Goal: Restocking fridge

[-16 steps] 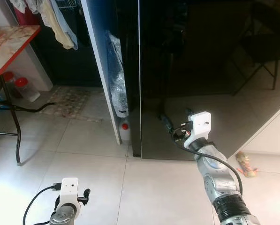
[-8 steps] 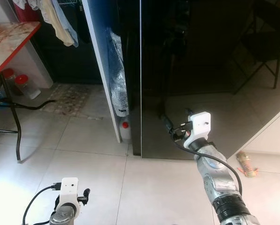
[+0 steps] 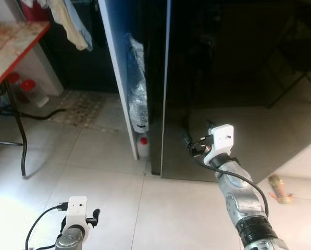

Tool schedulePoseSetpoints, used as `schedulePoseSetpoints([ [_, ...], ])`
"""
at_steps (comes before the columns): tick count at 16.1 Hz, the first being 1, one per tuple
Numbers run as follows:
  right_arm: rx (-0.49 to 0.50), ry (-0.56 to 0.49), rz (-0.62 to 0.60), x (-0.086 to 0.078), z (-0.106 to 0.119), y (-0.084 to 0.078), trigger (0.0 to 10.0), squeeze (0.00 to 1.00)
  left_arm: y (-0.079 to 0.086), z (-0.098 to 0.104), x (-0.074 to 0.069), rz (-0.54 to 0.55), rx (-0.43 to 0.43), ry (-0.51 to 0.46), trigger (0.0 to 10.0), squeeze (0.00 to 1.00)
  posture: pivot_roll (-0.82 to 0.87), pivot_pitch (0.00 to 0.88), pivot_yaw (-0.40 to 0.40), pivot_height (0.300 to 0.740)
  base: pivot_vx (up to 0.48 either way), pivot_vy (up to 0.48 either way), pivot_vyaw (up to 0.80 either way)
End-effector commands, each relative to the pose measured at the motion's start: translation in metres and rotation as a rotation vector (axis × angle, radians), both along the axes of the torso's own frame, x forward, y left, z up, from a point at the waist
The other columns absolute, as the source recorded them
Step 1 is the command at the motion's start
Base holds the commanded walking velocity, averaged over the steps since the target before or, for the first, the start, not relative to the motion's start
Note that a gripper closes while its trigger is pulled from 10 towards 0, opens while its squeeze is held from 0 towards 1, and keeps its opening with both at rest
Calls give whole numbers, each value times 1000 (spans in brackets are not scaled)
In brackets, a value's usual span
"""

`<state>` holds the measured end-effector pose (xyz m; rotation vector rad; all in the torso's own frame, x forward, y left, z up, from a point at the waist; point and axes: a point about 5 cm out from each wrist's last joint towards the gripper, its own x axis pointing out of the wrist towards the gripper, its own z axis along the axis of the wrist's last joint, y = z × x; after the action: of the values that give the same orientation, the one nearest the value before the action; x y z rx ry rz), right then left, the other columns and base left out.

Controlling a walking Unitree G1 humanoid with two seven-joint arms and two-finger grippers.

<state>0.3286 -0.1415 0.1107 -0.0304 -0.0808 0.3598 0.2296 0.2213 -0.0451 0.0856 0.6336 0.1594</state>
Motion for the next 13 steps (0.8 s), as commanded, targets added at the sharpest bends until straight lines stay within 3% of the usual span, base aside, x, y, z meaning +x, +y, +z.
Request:
schedulePoseSetpoints([
  [1, -15, 14, 8, -1, -5, 1, 10000, 0, 1, -4, -5, 13, 4, 22, 10000, 0, -109, 143, 53, 740, 289, 0, 0],
  [13, -25, 52, -1, -6, -16, -2, 10000, 0, 1, -4, -6, 12, -5, 15, 10000, 0, -110, 149, 54, 740, 0, 0, 0],
])
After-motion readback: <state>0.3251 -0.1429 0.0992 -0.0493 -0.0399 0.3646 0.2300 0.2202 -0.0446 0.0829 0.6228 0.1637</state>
